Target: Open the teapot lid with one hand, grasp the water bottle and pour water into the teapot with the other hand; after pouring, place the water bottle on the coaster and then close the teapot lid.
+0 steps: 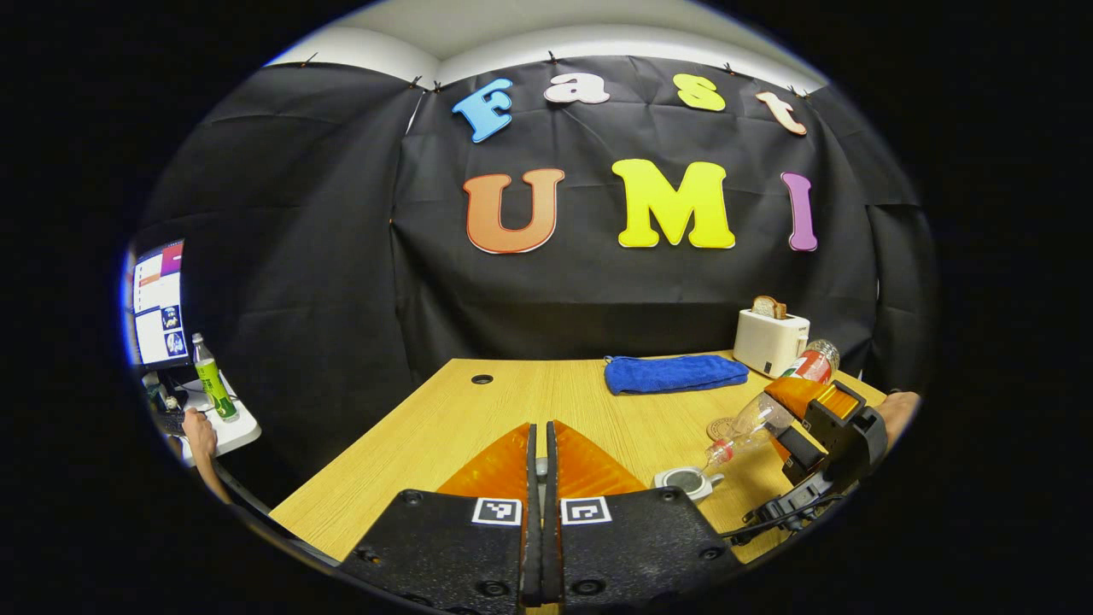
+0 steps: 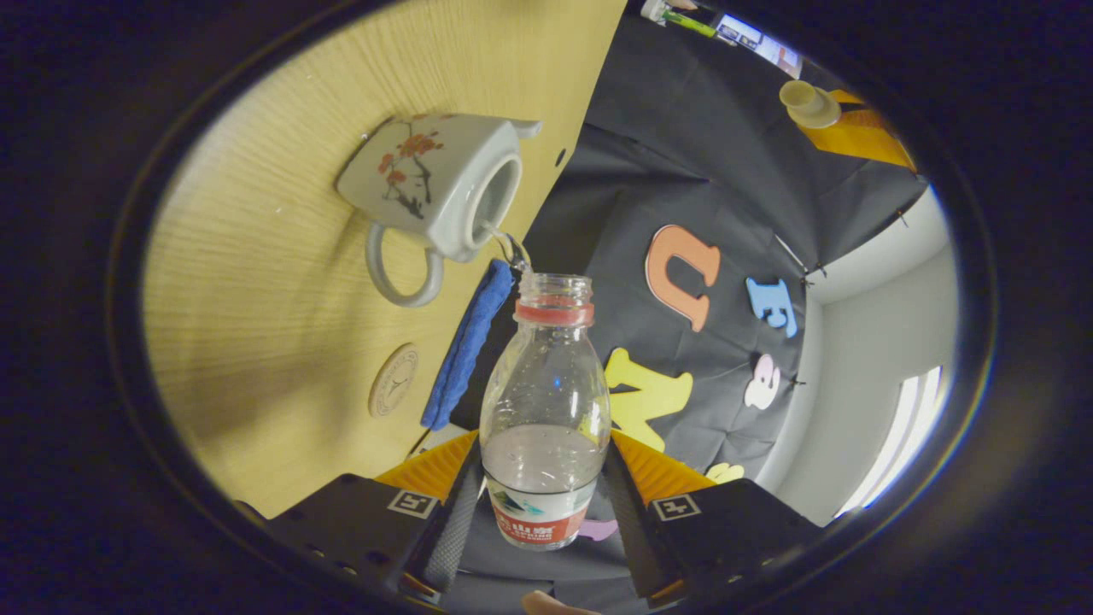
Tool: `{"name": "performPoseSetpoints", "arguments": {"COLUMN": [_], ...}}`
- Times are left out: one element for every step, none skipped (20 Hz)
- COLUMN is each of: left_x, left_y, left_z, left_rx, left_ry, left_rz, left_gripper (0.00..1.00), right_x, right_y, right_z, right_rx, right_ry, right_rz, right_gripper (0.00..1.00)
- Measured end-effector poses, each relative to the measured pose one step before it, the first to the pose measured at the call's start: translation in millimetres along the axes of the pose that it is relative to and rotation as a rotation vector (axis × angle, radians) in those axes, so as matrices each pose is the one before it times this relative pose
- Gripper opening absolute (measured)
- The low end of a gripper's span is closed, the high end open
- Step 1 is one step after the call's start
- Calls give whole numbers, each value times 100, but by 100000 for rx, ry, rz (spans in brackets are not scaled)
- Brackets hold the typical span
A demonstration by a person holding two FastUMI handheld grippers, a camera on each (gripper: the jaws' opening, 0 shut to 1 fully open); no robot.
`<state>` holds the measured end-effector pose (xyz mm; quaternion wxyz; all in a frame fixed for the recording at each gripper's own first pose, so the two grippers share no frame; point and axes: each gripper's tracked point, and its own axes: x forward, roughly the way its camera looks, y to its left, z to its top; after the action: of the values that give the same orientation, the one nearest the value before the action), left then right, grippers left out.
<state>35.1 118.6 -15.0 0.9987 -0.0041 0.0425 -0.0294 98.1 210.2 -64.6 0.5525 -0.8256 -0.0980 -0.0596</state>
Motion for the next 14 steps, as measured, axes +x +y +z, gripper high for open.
{"name": "performPoseSetpoints", "arguments": {"left_x": [-63,-32,-29,-5,-30,41,-59,11,-19,75,-8,-21,-1,-53], "left_y": [-102,-204,-102,-128,-89,-155,-50,-106,-95,-128,-72,60,24,21], "left_z": [119,108,-30,51,26,55,18,37,-119,-71,-33,-32,-33,48], "left_rx": [150,181,378,650,621,401,271,298,307,361,391,166,79,49], "left_ry": [-146,-165,-225,-311,-158,-92,-124,-57,281,247,54,135,43,-171], "left_rz": [-364,-443,-433,-394,-292,-237,-324,-253,47,25,-59,81,-14,-144], "left_gripper": [3,3,3,3,3,3,3,3,3,3,3,3,3,3], "right_x": [-2,129,61,-79,21,68,-13,287,117,-47,-93,111,0,61], "right_y": [-371,-286,-316,-254,-186,-184,-244,-406,-229,-186,-241,-410,-437,-179], "right_z": [64,65,13,38,-4,-33,-20,-4,-5,-11,-30,3,-19,76], "right_rx": [-1775,-1829,-1753,-1597,-1304,-1244,-1301,-1638,-1387,-1370,-1438,-1721,-1634,-680], "right_ry": [-841,-855,-547,-430,-324,-168,-159,-121,-320,-215,-314,115,285,-259], "right_rz": [-1935,-1510,-1289,-935,-729,-860,-1111,-1179,-978,-839,-1377,-2031,-1744,-1172], "right_gripper": [77,77,78,75,77,77,77,77,78,76,78,77,75,75]}}
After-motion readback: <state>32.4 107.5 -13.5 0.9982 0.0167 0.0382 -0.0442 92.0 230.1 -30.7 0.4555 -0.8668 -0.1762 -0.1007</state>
